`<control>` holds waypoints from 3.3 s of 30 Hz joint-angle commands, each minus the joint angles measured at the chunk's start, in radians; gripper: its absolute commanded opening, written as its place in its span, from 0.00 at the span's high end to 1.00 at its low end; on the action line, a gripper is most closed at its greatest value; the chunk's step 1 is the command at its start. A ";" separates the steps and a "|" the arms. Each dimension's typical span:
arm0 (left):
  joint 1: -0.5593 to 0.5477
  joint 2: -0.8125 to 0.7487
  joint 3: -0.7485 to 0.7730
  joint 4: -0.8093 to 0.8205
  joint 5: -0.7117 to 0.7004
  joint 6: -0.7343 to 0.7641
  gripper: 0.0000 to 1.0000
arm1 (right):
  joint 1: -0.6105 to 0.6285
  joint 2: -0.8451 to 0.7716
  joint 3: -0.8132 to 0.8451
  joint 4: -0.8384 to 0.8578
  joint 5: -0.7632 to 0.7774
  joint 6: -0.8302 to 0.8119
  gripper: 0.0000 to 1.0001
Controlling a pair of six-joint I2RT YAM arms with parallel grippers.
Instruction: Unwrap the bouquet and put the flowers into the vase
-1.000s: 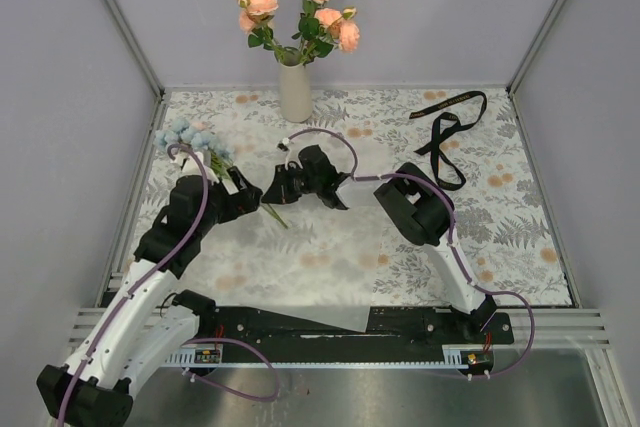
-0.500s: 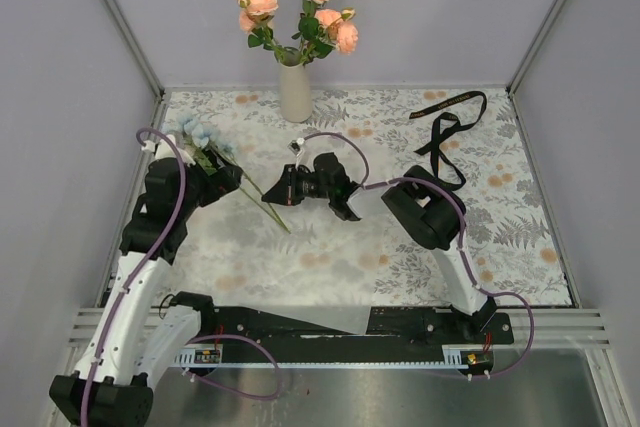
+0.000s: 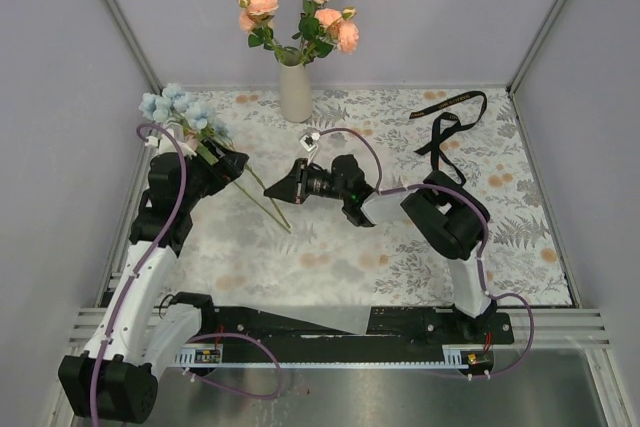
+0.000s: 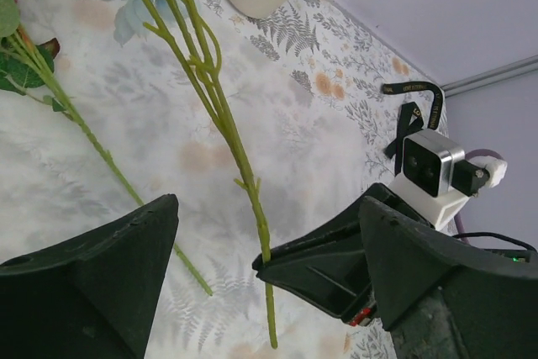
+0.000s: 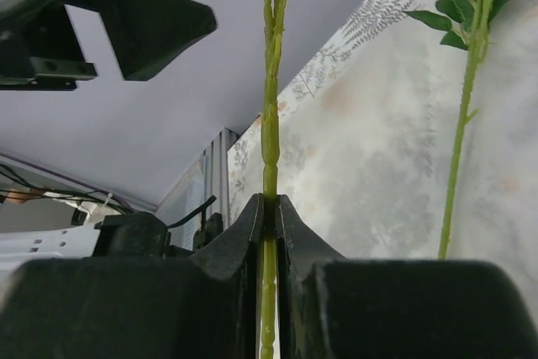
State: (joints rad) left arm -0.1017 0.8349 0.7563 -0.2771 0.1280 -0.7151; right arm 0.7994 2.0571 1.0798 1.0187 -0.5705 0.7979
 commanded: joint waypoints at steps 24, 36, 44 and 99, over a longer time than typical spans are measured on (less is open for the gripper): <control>0.008 0.092 -0.015 0.309 0.131 0.040 0.43 | 0.006 -0.176 -0.219 0.311 -0.043 0.084 1.00; 0.008 0.148 0.000 0.348 0.180 0.043 1.00 | 0.006 -0.198 -0.265 0.299 -0.029 0.081 0.95; 0.004 0.145 0.044 0.409 0.240 0.091 1.00 | 0.001 -0.303 -0.325 0.169 0.047 0.044 0.54; -0.190 1.204 0.973 1.302 -0.011 0.640 1.00 | -0.022 -0.878 -0.238 -0.827 0.679 -0.473 0.01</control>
State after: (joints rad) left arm -0.3016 2.0277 1.7630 0.8825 0.1249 -0.0414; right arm 0.7822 1.1603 0.7826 0.1837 0.0711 0.3622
